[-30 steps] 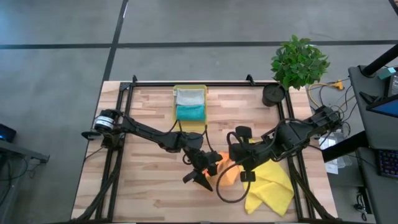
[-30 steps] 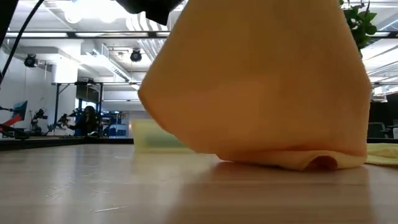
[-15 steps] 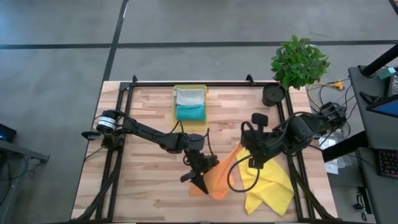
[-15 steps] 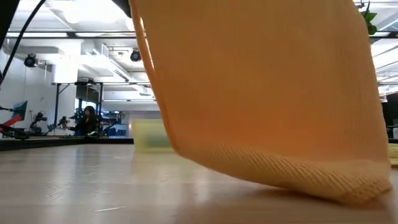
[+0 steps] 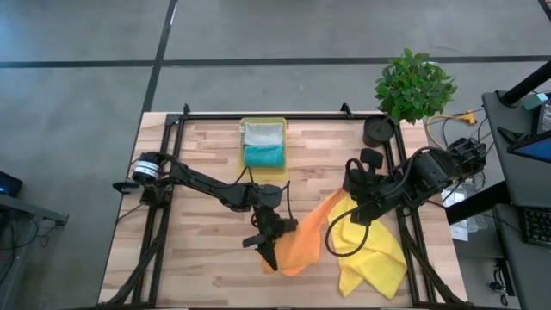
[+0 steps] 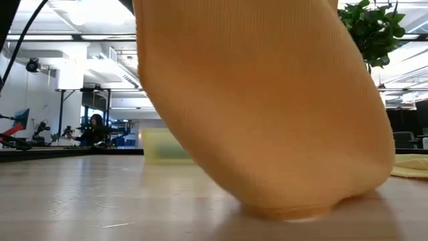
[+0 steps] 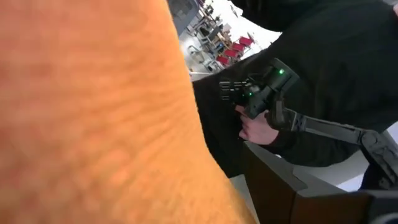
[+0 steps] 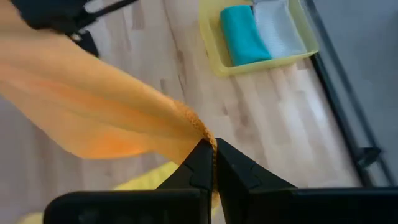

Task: Fold microfiber towels
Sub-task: Fold the orange microfiber cloth

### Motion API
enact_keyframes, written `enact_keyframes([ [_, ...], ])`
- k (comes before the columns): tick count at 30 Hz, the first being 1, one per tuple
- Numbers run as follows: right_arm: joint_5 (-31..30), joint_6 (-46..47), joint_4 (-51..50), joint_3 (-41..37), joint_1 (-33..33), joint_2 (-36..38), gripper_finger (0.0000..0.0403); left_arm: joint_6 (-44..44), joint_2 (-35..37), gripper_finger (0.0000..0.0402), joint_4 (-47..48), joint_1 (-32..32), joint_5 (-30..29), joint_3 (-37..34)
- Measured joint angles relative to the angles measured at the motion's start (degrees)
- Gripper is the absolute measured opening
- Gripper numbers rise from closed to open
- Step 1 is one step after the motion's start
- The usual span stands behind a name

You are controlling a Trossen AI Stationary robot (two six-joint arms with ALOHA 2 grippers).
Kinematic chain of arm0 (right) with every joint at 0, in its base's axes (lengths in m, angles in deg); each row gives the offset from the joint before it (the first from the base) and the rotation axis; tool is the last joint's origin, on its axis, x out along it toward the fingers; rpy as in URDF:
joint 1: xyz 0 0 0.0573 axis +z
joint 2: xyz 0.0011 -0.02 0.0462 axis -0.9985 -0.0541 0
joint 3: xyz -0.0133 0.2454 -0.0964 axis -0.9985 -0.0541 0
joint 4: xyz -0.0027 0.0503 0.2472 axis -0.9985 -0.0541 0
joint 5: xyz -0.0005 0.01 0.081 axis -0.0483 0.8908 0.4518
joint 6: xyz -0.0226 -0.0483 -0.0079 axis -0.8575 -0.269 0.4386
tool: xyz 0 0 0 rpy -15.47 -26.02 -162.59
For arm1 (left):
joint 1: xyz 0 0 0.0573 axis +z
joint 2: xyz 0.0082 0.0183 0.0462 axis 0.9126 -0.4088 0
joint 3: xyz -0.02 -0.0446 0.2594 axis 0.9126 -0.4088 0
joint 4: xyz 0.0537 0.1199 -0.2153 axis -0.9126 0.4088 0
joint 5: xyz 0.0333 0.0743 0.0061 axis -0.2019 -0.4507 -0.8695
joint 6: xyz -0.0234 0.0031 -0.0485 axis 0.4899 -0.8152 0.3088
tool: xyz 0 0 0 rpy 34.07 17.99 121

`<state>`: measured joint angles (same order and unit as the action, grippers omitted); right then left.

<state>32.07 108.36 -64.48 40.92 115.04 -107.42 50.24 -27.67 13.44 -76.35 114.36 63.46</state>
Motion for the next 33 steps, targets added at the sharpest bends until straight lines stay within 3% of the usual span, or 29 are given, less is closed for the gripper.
enact_keyframes([
  [8,3.37,1.43,5.53,-1.41,5.56,-4.80,0.0008,-2.64,6.58,0.0120,2.62,3.64,-2.64,-1.87],
  [11,2.66,1.42,5.31,-2.47,6.72,-6.36,0.0008,-9.07,11.76,0.0106,11.13,5.57,-7.24,-3.94],
  [14,1.22,1.41,4.78,-3.08,6.71,-7.34,0.0008,-20.17,17.55,0.0067,27.26,7.04,-14.11,-4.48],
  [17,-2.17,1.15,1.96,-3.26,6.26,-7.30,0.0008,-29.81,23.16,0.0015,43.90,7.77,-25.37,-4.46],
  [21,-9.04,-1.71,-1.00,-3.32,4.20,-6.07,0.0008,-34.53,31.13,0.0010,57.62,8.00,-48.53,-4.46],
  [25,-13.73,-7.12,0.13,-3.32,-1.06,-2.63,0.0008,-34.96,38.75,0.0003,62.76,8.43,-68.10,-4.46],
  [29,-15.44,-13.45,1.46,-3.32,-7.81,0.53,0.0008,-36.81,46.02,0.0001,62.73,10.00,-79.53,-4.44],
  [33,-21.05,-22.16,6.77,-2.85,-13.22,3.65,0.0008,-38.82,51.40,0.0000,62.65,11.36,-89.23,-3.34],
])
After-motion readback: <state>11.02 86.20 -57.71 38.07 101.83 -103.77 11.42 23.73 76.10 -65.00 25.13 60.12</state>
